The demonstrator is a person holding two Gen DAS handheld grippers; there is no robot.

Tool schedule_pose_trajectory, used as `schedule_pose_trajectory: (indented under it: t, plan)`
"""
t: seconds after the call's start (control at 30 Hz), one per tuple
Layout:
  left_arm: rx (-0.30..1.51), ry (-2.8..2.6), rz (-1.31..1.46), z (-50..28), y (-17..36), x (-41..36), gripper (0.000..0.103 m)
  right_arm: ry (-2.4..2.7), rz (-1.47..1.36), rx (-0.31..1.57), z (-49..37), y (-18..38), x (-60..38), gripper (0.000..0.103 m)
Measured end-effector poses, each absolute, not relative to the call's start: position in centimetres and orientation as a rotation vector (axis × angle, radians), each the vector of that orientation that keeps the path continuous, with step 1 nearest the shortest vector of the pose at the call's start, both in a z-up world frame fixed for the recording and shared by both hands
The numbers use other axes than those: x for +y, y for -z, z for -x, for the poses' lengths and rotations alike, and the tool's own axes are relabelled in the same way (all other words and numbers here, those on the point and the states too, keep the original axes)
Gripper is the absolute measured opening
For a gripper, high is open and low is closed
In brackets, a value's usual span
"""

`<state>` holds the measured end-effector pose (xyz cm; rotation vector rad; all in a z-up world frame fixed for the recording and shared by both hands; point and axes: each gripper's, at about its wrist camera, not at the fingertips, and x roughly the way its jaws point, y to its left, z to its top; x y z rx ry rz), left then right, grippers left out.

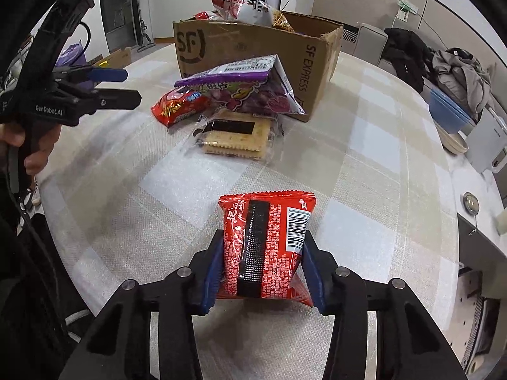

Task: Organize snacks
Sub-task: 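Lower the right tool onto the red packet and close around it, then grasp the red Oreo pack with the left tool while the right tool holds the red packet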

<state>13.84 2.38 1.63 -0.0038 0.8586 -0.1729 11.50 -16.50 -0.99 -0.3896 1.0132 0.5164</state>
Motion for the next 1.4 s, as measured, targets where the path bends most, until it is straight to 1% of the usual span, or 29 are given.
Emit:
schedule_pose_trajectory:
  t: [0.27, 0.4, 0.5, 0.83, 0.9, 0.97, 1.03, 1.2, 1.23, 1.27, 1.3, 1.4]
  plan:
    - [0.870, 0.154, 0.018, -15.0, -0.7, 2.4, 0.101, -0.490, 0.287, 0.976, -12.6, 0.0, -16.7, 0.046]
    - [0.891, 0.160, 0.020, -16.0, 0.0, 2.3, 0.099, -0.483, 0.220, 0.963, -13.2, -0.3, -16.5, 0.046]
    - [0.905, 0.168, 0.001, -16.8, 0.6, 1.8, 0.095, -0.485, 0.194, 0.957, -13.5, -0.3, -16.0, 0.046]
    - [0.923, 0.197, -0.007, -19.9, 2.3, 0.0, 0.095, -0.479, 0.152, 0.941, -13.8, -0.6, -15.9, 0.046]
    - [0.926, 0.198, -0.011, -20.7, 2.6, -0.5, 0.090, -0.474, 0.146, 0.941, -13.8, -0.7, -16.1, 0.046]
    - [0.939, 0.202, -0.013, -21.5, 3.1, -1.0, 0.081, -0.471, 0.144, 0.940, -13.8, -0.7, -16.3, 0.046]
    - [0.941, 0.209, -0.011, -22.1, 3.3, -1.3, 0.078, -0.469, 0.142, 0.938, -13.8, -0.7, -16.4, 0.046]
    - [0.931, 0.228, 0.010, -23.2, 3.5, -1.5, 0.066, -0.469, 0.139, 0.934, -13.7, -0.8, -16.6, 0.046]
    - [0.929, 0.235, 0.012, -23.3, 3.4, -1.6, 0.060, -0.470, 0.138, 0.935, -13.7, -0.8, -16.6, 0.046]
    - [0.928, 0.243, 0.012, -23.5, 3.4, -1.8, 0.053, -0.471, 0.139, 0.934, -13.6, -0.9, -16.6, 0.046]
    - [0.927, 0.256, 0.014, -23.7, 3.4, -2.1, 0.049, -0.472, 0.140, 0.934, -13.6, -0.9, -16.6, 0.046]
    - [0.921, 0.260, 0.005, -23.8, 3.4, -2.8, 0.042, -0.475, 0.143, 0.933, -13.6, -0.9, -16.6, 0.046]
